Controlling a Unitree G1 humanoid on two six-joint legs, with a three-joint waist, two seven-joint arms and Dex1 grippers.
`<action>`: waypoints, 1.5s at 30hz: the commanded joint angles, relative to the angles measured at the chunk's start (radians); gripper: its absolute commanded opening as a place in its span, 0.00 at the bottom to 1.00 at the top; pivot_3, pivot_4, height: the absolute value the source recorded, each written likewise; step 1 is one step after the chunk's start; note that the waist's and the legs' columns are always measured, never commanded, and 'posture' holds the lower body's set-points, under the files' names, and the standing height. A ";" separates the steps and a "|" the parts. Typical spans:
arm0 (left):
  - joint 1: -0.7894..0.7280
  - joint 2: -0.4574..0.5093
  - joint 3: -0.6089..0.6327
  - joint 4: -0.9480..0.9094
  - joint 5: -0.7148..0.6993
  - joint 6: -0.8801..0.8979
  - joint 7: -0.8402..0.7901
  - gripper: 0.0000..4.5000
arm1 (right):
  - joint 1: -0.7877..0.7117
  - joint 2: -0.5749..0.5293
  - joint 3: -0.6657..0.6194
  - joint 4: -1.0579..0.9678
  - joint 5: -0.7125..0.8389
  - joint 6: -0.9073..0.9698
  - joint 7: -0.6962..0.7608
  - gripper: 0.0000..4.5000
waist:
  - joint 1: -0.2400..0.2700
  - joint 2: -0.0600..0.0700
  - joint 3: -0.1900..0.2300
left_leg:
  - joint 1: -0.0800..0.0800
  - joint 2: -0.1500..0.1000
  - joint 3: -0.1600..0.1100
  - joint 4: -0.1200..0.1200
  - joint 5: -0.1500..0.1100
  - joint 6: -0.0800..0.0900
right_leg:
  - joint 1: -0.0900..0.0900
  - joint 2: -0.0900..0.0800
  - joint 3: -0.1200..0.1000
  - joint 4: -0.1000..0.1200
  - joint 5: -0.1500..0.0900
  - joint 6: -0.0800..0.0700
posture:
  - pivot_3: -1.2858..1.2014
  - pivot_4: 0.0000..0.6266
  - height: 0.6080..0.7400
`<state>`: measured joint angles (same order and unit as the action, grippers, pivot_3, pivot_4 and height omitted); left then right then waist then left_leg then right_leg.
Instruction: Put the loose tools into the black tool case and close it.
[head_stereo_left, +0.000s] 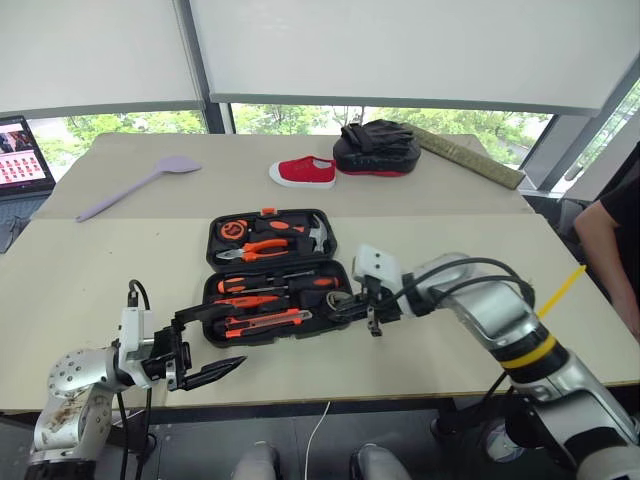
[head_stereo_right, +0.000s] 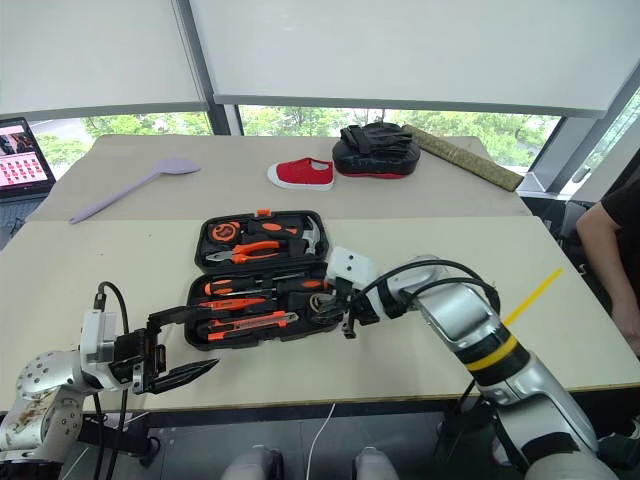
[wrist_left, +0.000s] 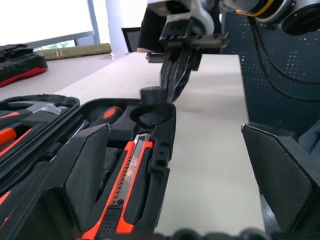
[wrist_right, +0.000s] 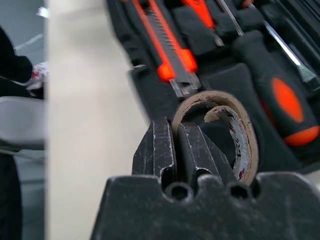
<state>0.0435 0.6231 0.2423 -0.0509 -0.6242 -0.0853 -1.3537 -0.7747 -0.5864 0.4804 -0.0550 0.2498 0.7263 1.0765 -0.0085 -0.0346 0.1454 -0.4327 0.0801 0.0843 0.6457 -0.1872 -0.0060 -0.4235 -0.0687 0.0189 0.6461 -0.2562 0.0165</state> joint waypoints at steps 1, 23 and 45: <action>0.018 0.005 0.025 -0.040 -0.001 -0.010 0.022 1.00 | -0.031 0.024 0.011 0.053 -0.044 -0.029 -0.001 0.02 | 0.000 0.000 0.000 | 0.000 0.000 0.000 0.000 0.000 0.000 | 0.000 0.000 0.000 0.000 0.000 0.000 | 0.52 0.24 1.00; -0.210 0.160 0.119 0.220 0.140 0.226 0.398 0.37 | -0.041 -0.043 -0.223 0.241 0.045 -0.222 0.179 0.38 | -0.001 -0.001 0.001 | 0.002 0.003 0.002 0.000 0.001 -0.002 | 0.000 0.003 -0.001 0.001 0.001 -0.003 | 0.52 0.24 1.00; -0.122 0.119 0.085 0.095 0.065 0.225 0.209 0.00 | 0.001 0.233 -0.156 0.485 -0.083 -0.463 0.101 0.01 | -0.003 -0.001 0.001 | 0.002 0.005 0.001 -0.002 0.003 -0.007 | -0.001 0.006 0.000 0.002 0.003 -0.005 | 0.52 0.24 1.00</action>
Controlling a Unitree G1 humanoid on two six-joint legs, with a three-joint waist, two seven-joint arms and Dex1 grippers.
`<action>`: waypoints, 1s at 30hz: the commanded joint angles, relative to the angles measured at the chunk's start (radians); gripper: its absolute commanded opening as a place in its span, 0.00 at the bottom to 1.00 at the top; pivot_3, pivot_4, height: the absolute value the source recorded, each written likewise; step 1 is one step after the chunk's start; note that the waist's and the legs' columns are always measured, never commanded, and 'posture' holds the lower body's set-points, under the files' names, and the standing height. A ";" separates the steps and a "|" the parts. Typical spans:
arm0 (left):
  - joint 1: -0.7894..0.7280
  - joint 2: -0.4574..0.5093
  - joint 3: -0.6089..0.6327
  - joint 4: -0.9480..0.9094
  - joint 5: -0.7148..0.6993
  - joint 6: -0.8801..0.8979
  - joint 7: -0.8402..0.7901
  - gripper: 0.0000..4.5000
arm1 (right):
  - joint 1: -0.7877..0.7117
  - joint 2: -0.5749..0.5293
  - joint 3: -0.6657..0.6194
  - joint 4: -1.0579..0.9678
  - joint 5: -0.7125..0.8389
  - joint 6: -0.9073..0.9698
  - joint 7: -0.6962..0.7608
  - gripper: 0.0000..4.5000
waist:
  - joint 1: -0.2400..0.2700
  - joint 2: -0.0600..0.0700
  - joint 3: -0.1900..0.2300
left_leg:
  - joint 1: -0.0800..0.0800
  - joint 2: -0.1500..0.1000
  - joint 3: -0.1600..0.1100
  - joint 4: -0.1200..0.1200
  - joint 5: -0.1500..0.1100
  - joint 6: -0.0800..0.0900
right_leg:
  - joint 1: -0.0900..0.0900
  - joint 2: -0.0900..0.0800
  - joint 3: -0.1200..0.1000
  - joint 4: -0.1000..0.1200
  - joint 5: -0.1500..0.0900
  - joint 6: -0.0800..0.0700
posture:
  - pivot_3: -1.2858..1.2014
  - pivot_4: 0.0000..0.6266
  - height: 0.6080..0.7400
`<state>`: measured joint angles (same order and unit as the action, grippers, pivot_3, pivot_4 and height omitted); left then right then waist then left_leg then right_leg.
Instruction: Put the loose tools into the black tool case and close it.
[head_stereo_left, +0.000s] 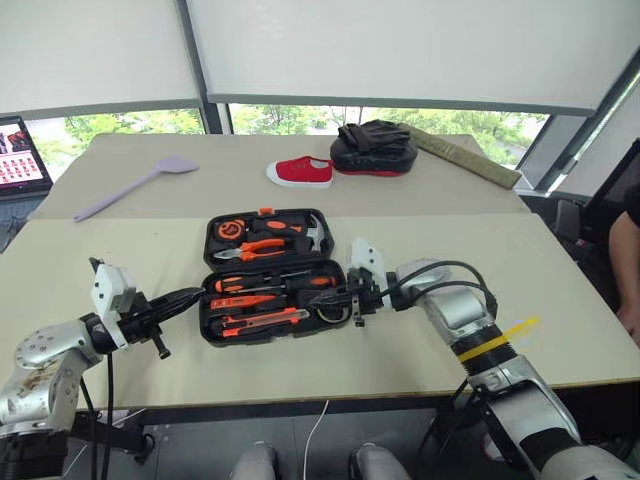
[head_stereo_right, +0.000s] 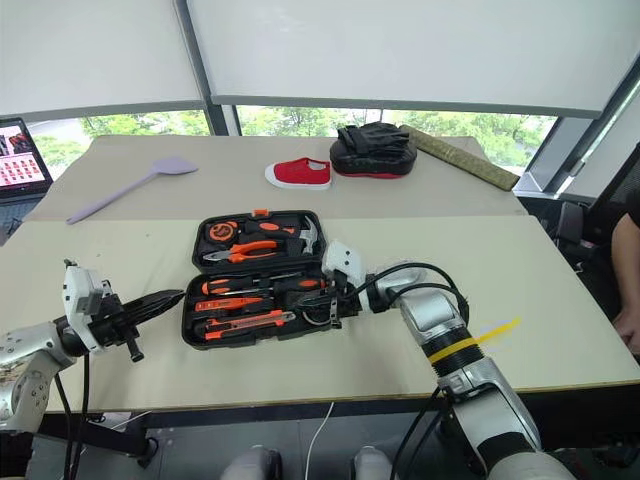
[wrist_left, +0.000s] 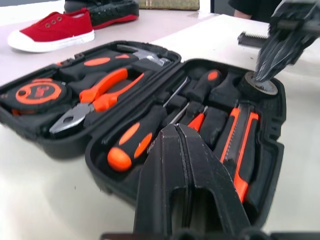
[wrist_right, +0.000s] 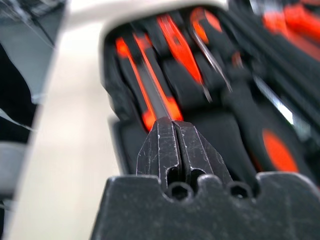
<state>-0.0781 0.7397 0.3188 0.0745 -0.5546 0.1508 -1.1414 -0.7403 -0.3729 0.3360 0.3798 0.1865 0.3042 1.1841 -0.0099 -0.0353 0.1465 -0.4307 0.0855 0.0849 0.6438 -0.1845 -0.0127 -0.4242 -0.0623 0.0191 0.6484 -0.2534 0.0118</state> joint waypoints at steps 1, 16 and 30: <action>0.002 0.002 0.009 -0.032 -0.003 -0.010 -0.003 0.00 | -0.036 0.026 -0.012 0.063 -0.023 -0.045 -0.009 0.01 | -0.002 0.000 0.000 | 0.000 0.000 0.000 0.000 0.000 0.000 | 0.000 0.000 0.000 0.000 0.000 0.000 | 0.52 0.24 1.00; -0.047 0.013 0.088 0.059 0.018 0.069 0.187 0.00 | -0.103 -0.053 -0.194 0.037 0.102 -0.045 0.094 0.01 | 0.001 0.000 0.000 | 0.001 0.002 0.000 0.000 0.000 0.000 | 0.000 0.002 0.000 0.000 0.001 -0.002 | 0.52 0.24 1.00; -0.296 -0.007 -0.058 0.290 0.120 0.280 0.318 0.00 | -0.364 0.079 -0.108 0.732 -0.242 -0.417 -0.246 0.01 | -0.012 0.000 0.000 | -0.001 0.001 0.000 -0.003 0.001 -0.001 | -0.003 0.002 0.001 0.000 0.001 -0.002 | 0.52 0.24 1.00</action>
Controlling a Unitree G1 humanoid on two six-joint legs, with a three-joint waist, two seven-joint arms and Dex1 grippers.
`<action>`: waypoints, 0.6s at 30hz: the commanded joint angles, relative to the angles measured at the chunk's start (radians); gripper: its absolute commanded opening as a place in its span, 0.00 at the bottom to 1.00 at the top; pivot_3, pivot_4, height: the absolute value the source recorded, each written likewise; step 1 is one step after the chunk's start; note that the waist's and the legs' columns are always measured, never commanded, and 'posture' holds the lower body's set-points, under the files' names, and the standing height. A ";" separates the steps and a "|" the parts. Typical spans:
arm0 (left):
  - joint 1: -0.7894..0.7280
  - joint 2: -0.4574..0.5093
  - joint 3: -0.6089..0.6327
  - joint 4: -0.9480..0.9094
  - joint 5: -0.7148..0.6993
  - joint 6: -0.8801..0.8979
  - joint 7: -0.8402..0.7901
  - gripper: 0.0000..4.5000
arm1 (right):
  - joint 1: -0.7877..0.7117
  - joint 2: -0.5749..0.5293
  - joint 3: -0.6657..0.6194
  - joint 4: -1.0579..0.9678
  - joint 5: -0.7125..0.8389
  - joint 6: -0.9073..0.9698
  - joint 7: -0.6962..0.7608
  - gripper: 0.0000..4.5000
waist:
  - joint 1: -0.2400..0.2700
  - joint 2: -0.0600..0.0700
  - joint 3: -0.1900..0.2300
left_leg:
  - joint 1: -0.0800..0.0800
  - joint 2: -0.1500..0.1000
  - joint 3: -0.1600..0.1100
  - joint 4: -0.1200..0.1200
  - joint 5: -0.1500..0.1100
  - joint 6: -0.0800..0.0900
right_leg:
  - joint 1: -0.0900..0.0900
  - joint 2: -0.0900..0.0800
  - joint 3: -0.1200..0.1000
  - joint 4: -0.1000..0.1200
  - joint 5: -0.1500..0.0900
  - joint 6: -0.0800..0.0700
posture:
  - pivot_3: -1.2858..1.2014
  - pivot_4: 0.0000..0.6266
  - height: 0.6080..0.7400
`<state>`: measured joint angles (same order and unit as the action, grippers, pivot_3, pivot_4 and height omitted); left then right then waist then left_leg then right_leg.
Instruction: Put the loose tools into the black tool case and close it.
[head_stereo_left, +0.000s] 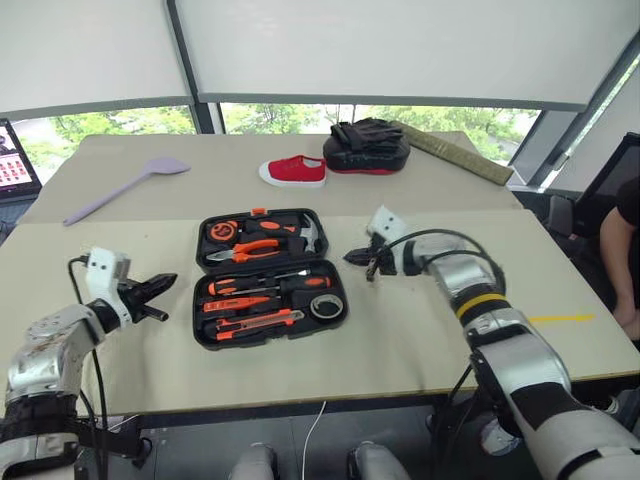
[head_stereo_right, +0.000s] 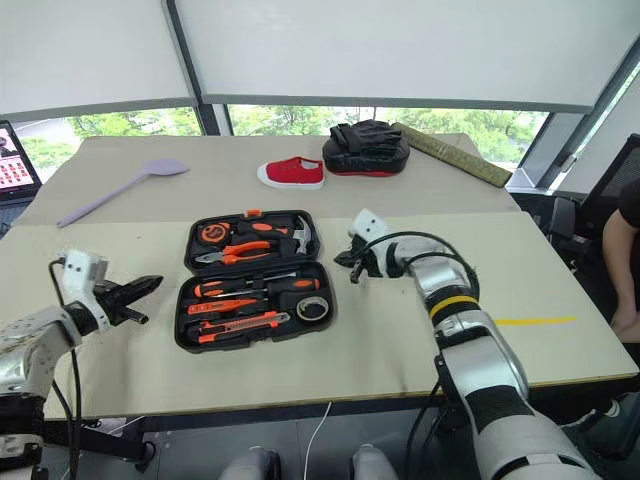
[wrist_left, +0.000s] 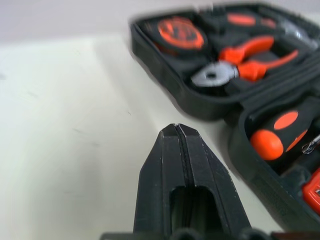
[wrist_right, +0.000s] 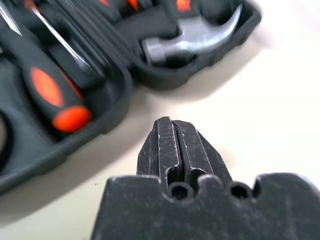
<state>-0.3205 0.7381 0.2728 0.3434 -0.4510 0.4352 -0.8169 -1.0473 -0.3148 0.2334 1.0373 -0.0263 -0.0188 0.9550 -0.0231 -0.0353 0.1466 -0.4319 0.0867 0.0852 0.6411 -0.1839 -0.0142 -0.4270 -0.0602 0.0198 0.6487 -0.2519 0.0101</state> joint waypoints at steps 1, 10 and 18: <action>-0.073 -0.012 -0.020 0.041 0.018 -0.002 -0.011 0.00 | -0.066 0.034 -0.007 0.103 -0.038 -0.118 -0.023 0.01 | 0.002 0.000 0.000 | -0.001 0.000 0.000 0.000 0.000 0.000 | -0.001 0.000 0.000 0.000 0.000 0.000 | 0.52 0.24 1.00; -0.194 -0.058 -0.127 0.191 0.083 -0.067 -0.147 0.00 | -0.106 0.087 -0.036 0.221 -0.080 -0.238 -0.041 0.01 | 0.003 0.000 0.000 | 0.000 0.000 0.000 0.000 0.000 -0.001 | 0.000 0.000 0.000 0.001 0.000 0.000 | 0.52 0.24 1.00; -0.221 -0.095 -0.220 0.164 0.110 -0.191 -0.383 0.00 | -0.026 0.019 -0.074 0.109 -0.020 -0.212 0.267 0.01 | 0.018 0.000 0.000 | -0.003 -0.001 0.000 0.000 0.000 -0.001 | 0.000 -0.001 -0.001 -0.001 0.000 0.001 | 0.52 0.24 1.00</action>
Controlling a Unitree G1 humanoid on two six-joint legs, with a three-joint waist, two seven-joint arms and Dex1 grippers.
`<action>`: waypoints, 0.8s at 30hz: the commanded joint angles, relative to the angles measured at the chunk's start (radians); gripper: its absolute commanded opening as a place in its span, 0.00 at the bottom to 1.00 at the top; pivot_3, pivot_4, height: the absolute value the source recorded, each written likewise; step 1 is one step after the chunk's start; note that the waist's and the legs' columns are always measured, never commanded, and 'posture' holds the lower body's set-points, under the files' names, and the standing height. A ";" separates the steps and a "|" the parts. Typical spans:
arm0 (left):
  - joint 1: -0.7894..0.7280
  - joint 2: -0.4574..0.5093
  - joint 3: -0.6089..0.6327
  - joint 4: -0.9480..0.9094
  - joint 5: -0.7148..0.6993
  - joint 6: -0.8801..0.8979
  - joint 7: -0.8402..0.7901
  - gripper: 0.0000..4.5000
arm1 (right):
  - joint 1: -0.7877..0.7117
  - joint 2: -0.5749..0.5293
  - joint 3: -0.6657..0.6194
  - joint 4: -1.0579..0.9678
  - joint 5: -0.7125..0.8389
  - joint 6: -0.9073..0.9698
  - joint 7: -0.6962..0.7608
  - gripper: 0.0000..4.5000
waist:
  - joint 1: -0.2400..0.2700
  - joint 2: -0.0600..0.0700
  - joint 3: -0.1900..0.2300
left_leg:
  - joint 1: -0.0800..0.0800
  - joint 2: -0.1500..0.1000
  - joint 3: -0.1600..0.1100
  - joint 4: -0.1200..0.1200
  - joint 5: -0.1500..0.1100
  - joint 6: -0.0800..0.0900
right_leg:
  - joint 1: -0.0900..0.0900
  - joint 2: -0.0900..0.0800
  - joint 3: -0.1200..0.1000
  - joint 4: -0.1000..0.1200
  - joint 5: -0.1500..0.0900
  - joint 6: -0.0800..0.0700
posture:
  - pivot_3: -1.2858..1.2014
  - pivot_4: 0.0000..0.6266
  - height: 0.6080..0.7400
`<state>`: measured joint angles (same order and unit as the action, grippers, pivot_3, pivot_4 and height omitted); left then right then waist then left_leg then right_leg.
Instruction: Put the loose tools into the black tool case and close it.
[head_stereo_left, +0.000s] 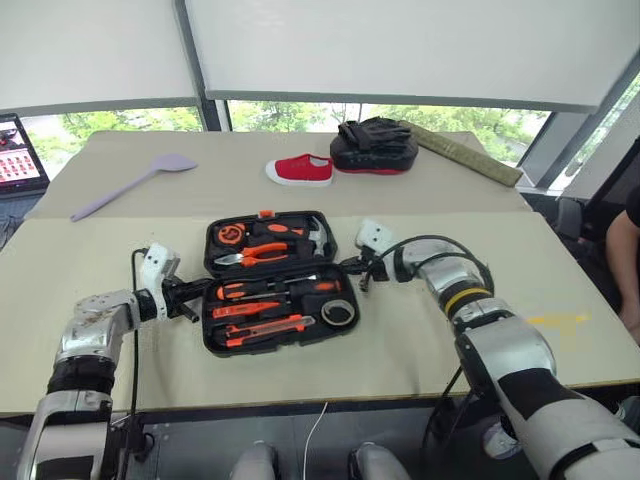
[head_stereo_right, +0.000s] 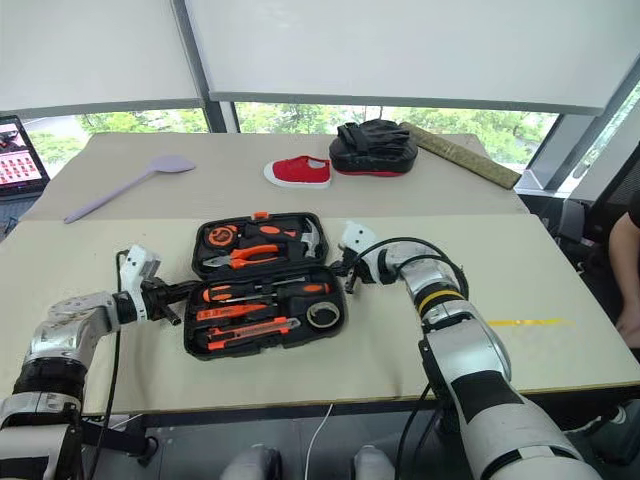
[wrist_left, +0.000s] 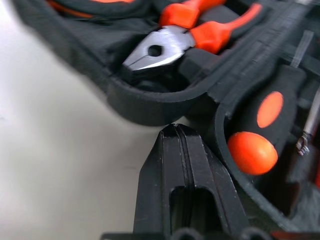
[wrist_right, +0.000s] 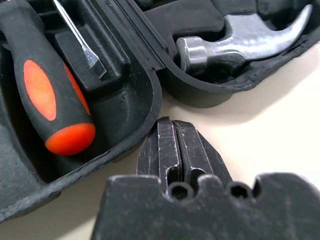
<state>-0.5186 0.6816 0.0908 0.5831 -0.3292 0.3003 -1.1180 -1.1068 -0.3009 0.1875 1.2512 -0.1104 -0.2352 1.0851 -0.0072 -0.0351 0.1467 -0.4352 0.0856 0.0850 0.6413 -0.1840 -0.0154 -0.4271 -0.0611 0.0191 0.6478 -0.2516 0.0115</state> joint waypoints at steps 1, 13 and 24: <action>-0.019 -0.046 -0.043 -0.088 -0.012 -0.052 -0.091 0.00 | 0.061 -0.007 -0.039 -0.151 0.086 0.040 0.177 0.01 | 0.003 0.000 0.000 | -0.001 0.000 0.000 0.000 0.000 0.000 | 0.000 0.000 0.000 0.000 0.000 0.000 | 0.52 0.24 1.00; 0.052 -0.042 -0.097 -0.191 0.031 -0.038 -0.125 0.00 | 0.393 -0.176 -0.048 -0.688 0.129 0.260 0.215 0.01 | 0.005 0.000 0.000 | 0.001 0.000 -0.001 0.003 0.000 -0.001 | 0.000 0.000 0.000 0.001 0.000 0.001 | 0.52 0.24 1.00; 0.111 0.115 0.062 -0.256 0.001 0.140 0.005 0.41 | 0.555 -0.351 -0.144 -1.092 0.265 0.766 0.147 0.25 | 0.002 0.000 0.000 | 0.002 0.000 -0.001 0.003 0.000 -0.001 | 0.001 0.000 0.001 0.001 0.000 0.001 | 0.52 0.24 1.00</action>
<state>-0.3978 0.7544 0.0881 0.4025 -0.3163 0.3588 -1.1776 -0.5578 -0.6123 0.0925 0.2806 0.1164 0.3847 1.2560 -0.0053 -0.0352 0.1468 -0.4332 0.0857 0.0834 0.6445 -0.1835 -0.0164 -0.4256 -0.0606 0.0197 0.6492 -0.2520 0.0123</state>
